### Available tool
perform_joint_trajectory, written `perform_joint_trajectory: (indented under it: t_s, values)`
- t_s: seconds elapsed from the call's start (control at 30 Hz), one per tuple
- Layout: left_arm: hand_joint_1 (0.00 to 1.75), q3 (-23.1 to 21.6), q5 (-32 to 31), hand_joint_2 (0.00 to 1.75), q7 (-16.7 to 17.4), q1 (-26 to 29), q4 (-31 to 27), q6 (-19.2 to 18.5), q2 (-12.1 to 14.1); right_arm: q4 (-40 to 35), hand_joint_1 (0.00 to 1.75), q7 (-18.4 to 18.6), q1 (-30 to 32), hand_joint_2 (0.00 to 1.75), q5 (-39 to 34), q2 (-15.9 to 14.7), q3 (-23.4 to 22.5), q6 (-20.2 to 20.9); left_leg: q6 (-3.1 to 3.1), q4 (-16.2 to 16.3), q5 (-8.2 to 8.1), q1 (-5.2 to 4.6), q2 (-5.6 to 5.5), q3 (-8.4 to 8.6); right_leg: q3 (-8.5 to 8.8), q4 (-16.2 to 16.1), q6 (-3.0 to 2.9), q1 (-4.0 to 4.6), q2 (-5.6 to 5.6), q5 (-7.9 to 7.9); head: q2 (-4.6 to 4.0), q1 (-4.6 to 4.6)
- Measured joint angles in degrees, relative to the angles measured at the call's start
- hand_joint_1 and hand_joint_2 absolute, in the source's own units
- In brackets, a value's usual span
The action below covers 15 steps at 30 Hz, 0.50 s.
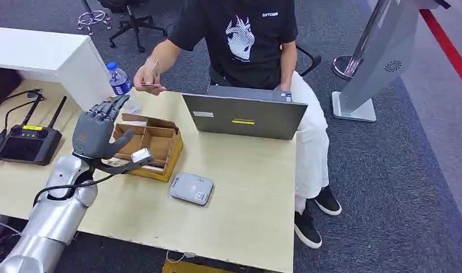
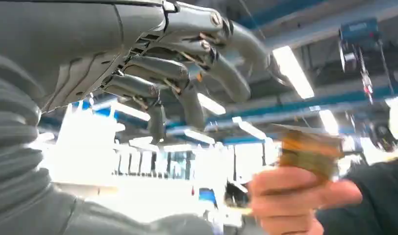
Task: Pass the card to the sensor for recognition and then transmit it.
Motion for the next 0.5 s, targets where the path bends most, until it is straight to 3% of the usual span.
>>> perform_joint_trajectory:
  t_s: [0.07,0.23,0.5]
  values:
    - [0.00,0.0,0.3,1.75,-0.7,1.0,-0.6,-1.4,0.0,0.0,0.00,0.0,0.0,1.75,-0.5,0.0,0.0,0.0,0.00,0.0,0.00,0.00,-0.01,-0.01,0.01,0.0,0.00,0.00,-0.01,0.00,0.00,0.00]
    - [0.00,-0.8,0.2,1.75,-2.4,4.6,-2.5,-10.3,3.2,0.0,0.00,-0.4,0.1,1.75,-1.1,0.0,-0.5,0.1,-0.01,0.0,0.00,0.01,0.11,0.01,-0.02,0.0,-0.01,0.00,0.10,0.01,0.00,0.00]
    - [0.00,-2.4,-1.3,1.75,-0.1,11.0,-4.6,-10.6,8.0,0.0,0.00,-0.4,0.2,1.75,-1.7,0.0,-1.6,0.0,-0.01,0.0,0.00,0.01,0.06,-0.07,-0.09,0.0,-0.02,0.01,0.05,-0.02,0.00,-0.02]
